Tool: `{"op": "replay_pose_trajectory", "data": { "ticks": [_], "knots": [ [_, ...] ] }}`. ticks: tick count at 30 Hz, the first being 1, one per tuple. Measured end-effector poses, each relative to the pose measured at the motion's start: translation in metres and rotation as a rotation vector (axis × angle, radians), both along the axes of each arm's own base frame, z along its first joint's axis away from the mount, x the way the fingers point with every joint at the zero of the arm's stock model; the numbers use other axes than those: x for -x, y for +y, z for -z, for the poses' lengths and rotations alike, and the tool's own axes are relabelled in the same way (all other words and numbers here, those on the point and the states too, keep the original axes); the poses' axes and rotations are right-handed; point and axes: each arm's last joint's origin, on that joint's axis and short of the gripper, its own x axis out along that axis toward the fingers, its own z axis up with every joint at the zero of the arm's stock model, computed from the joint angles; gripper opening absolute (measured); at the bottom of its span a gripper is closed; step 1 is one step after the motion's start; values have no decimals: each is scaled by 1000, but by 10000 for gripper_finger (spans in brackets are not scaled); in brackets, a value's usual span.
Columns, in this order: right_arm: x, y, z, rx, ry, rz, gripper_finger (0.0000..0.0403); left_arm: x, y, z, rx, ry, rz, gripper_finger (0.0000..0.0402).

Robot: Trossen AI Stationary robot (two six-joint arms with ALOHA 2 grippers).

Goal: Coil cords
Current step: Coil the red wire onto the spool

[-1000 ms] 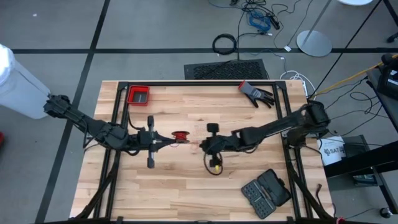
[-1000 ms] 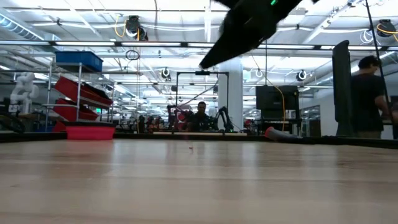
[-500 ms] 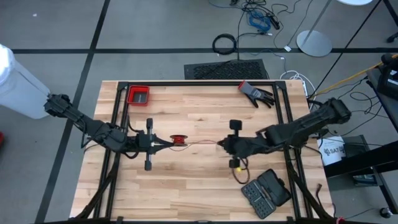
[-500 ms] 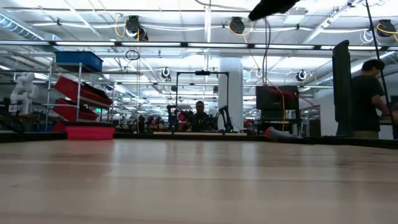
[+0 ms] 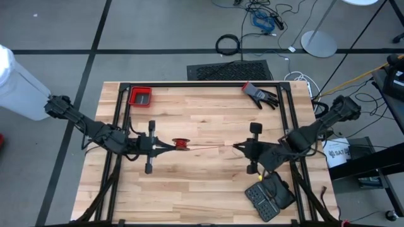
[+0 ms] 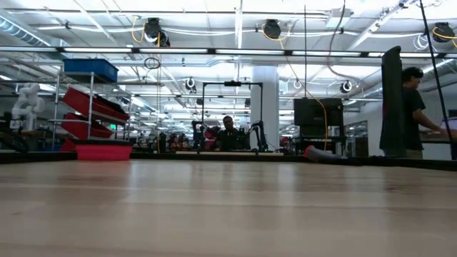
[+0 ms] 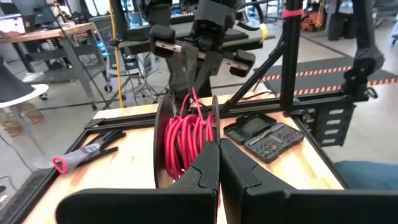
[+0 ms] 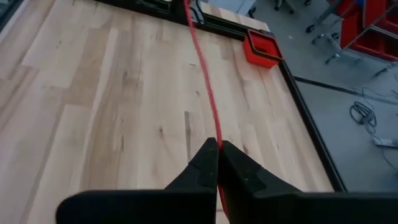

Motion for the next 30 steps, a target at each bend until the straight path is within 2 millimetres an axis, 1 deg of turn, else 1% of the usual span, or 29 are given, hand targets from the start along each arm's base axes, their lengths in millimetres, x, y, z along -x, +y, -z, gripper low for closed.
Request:
{"op": "replay_pose_trajectory", "data": {
  "ticks": [7,10,16,25,30],
  "knots": [
    [12,3,-3,1,-13,26,0,3,0,-2,24,0,40,1],
    [12,4,-3,0,-17,22,0,3,-1,-3,33,-18,34,1],
    [6,7,0,20,-14,1,0,2,0,-10,62,-81,-1,1],
    [5,7,1,29,-7,-2,0,3,-4,-12,104,-86,142,1],
    [8,5,4,30,23,20,0,3,-5,-11,112,-81,176,1]
  ]
}}
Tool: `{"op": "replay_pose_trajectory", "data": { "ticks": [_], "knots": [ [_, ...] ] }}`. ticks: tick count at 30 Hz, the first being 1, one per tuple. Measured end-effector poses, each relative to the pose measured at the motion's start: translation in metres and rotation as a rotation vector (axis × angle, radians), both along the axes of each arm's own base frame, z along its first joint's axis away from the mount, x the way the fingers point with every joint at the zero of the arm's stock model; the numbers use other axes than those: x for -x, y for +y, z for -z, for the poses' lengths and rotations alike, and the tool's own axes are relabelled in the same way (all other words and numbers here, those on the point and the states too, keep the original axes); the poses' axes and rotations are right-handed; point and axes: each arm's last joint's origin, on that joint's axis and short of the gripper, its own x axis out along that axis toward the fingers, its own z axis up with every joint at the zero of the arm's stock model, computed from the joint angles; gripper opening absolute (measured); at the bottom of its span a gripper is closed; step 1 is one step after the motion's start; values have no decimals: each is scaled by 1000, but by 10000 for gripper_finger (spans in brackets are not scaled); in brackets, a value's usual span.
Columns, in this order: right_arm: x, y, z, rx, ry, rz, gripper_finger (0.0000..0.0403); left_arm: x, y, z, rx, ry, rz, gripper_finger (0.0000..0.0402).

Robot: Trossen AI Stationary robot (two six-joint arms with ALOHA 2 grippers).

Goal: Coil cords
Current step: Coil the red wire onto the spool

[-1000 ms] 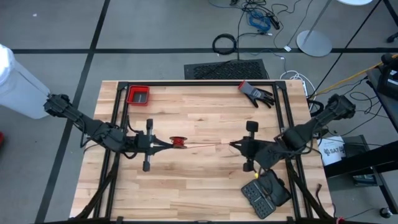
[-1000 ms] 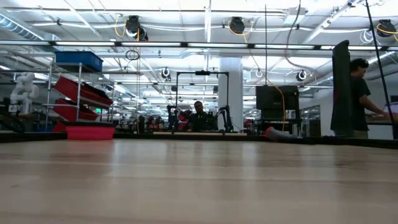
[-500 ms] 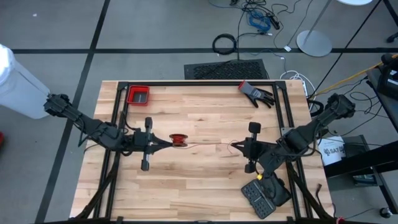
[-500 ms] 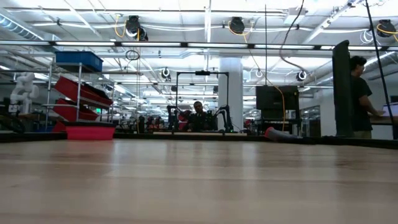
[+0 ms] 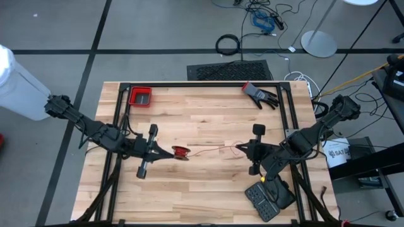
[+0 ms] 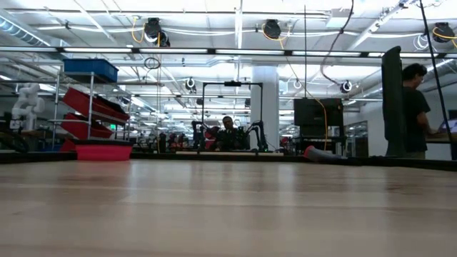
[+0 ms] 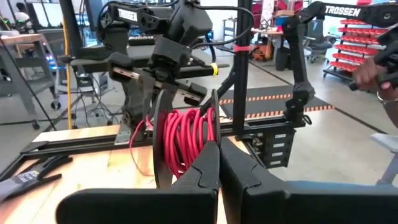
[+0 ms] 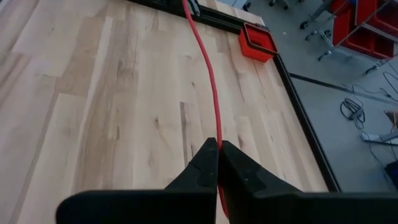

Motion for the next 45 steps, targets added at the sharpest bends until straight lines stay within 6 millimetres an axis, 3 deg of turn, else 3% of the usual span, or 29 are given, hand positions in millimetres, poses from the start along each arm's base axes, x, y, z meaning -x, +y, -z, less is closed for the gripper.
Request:
{"op": "replay_pose_trajectory", "data": {
  "ticks": [15,28,45],
  "knots": [
    [1,3,-1,-16,-2,-33,0,0,4,12,-48,109,-117,1],
    [-16,16,-30,-3,-257,-198,0,-2,2,25,-49,217,-68,1],
    [-48,31,-34,131,-423,-257,0,-56,9,53,3,278,72,1]
  ]
}}
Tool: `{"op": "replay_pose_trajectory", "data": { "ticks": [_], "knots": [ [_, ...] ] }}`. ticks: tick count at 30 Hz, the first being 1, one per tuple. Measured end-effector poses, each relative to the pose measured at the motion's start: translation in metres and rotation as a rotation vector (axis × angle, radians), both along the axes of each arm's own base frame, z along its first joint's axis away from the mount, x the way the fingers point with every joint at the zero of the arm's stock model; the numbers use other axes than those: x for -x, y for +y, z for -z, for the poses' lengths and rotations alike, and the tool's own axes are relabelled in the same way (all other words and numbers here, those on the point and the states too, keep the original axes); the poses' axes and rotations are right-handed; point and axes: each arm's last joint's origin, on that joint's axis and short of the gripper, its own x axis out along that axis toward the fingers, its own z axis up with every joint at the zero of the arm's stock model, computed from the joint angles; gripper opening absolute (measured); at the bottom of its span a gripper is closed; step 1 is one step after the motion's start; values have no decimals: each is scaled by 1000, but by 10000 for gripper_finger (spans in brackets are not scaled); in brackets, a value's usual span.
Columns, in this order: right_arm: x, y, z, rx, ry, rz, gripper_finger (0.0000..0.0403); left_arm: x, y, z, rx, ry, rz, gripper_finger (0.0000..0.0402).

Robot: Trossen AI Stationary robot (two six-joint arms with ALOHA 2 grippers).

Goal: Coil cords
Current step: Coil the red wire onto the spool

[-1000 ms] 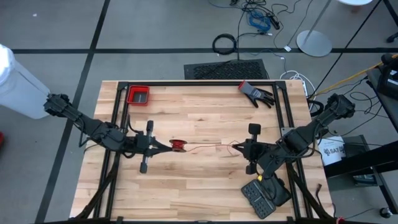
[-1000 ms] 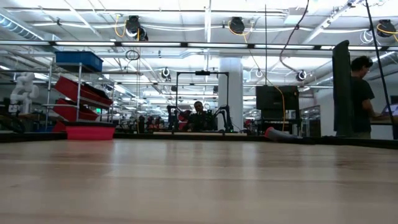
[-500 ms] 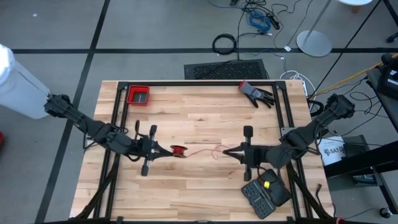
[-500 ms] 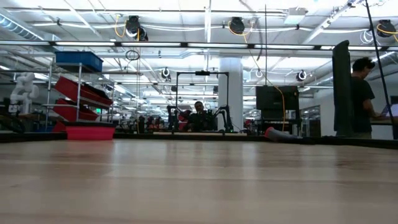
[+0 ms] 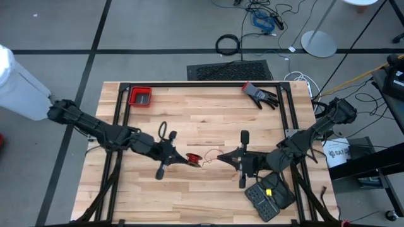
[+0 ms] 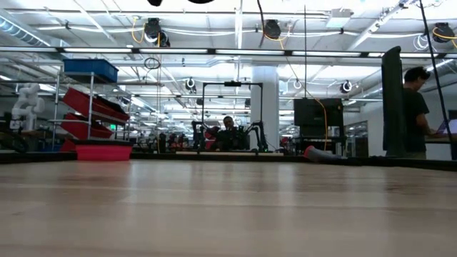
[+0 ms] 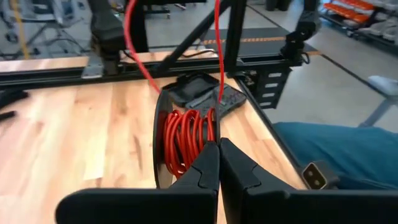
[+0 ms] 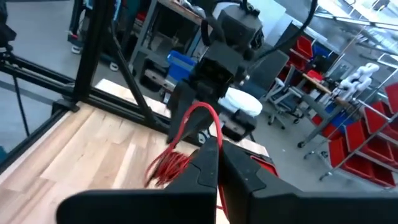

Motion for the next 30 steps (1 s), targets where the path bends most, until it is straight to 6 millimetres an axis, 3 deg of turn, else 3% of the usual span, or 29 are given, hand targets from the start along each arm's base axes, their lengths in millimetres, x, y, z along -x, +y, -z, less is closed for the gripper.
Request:
{"op": "replay_pose_trajectory", "data": {
  "ticks": [11,16,30],
  "knots": [
    [-14,-4,10,51,24,34,0,-12,-2,2,49,-24,117,1],
    [-14,-4,12,65,40,30,0,-7,-1,-7,54,-50,119,1],
    [-10,-3,20,135,127,24,0,3,-3,-9,43,-19,140,1]
  ]
}}
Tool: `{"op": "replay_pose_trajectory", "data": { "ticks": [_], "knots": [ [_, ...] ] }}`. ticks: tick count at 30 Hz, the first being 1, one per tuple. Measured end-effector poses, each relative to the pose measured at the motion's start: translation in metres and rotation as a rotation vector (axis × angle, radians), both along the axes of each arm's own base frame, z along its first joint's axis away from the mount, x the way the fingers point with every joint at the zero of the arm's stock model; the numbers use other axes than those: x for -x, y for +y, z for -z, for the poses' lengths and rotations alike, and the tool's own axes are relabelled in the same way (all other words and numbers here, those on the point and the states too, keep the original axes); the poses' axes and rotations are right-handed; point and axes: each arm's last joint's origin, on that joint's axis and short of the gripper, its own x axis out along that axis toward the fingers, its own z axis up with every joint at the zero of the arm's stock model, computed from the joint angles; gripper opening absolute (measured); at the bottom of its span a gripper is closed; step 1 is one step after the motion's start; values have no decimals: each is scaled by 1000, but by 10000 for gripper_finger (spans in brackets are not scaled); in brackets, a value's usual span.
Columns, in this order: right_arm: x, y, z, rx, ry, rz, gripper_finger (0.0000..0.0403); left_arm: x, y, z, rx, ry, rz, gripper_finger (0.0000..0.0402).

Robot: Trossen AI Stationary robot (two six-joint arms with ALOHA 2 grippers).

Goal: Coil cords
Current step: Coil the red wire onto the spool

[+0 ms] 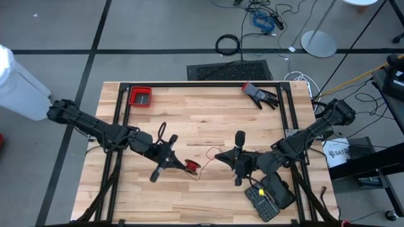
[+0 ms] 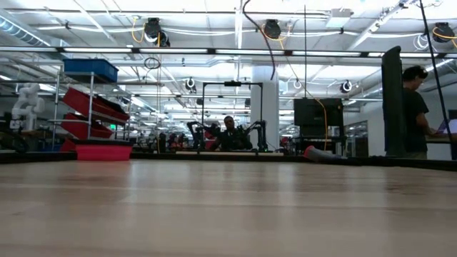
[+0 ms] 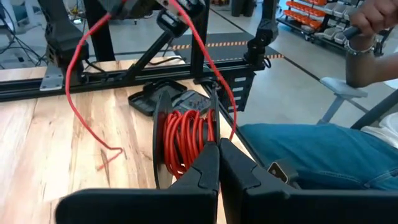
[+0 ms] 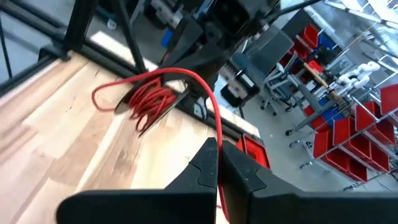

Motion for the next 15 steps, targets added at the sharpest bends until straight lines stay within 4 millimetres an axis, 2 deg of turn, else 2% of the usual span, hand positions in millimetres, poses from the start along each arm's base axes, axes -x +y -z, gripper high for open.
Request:
{"op": "replay_pose_trajectory", "data": {
  "ticks": [8,15],
  "knots": [
    [9,-7,-2,-28,28,69,0,2,-4,-2,11,-13,40,1],
    [2,-12,-5,-59,-17,86,0,-2,-14,-9,43,-118,113,1]
  ]
}}
